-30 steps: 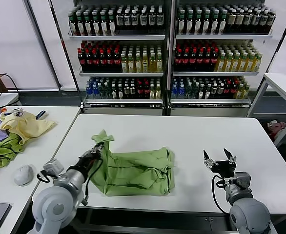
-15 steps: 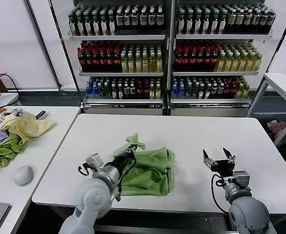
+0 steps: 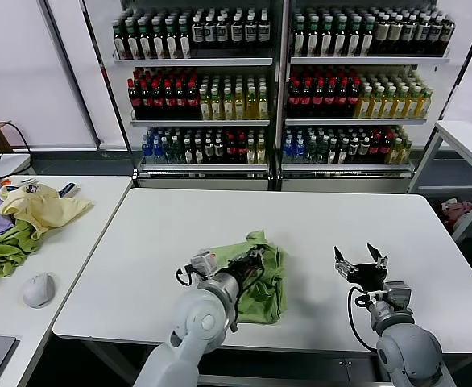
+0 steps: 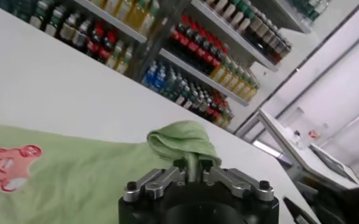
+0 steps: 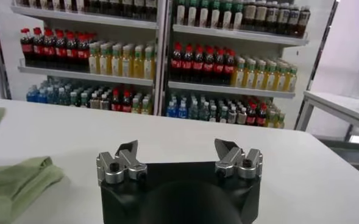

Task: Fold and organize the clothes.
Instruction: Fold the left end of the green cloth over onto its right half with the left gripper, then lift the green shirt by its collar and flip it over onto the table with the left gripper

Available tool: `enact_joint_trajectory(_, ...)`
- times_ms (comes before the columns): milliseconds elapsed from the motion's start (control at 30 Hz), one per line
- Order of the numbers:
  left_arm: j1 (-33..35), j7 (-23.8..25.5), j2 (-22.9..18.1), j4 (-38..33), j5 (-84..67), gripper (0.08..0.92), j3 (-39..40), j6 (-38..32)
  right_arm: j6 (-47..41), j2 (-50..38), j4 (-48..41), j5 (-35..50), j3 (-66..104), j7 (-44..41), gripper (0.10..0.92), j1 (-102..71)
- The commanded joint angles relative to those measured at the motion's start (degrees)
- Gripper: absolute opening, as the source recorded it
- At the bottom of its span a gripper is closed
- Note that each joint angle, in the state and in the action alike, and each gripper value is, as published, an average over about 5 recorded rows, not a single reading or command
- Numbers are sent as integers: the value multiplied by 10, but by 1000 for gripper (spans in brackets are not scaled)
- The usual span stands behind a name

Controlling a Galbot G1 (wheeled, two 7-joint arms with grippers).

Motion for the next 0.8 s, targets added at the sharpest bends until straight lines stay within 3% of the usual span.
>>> enact_joint_trajectory(33,-6,-2,-19,7,-33,334,22,0,0,-1,-4,1,2,-1,823,1)
enact_joint_trajectory(267,24,5,-12,-33,-58,533,0,-3,1,2,-8,0,-2,-2,823,7)
enact_joint_trajectory(500,88,5,35,-135,-34,732,-51,-10,2,2,-13,0,-4,-3,823,13)
enact_joint_trajectory(633,106,9,71,-111,91,811,-100,-24,5,2,-13,0,-6,-3,823,15)
enact_joint_trajectory(800,132,13,101,-64,216,822,-127,-47,9,3,-7,0,-2,-3,823,10)
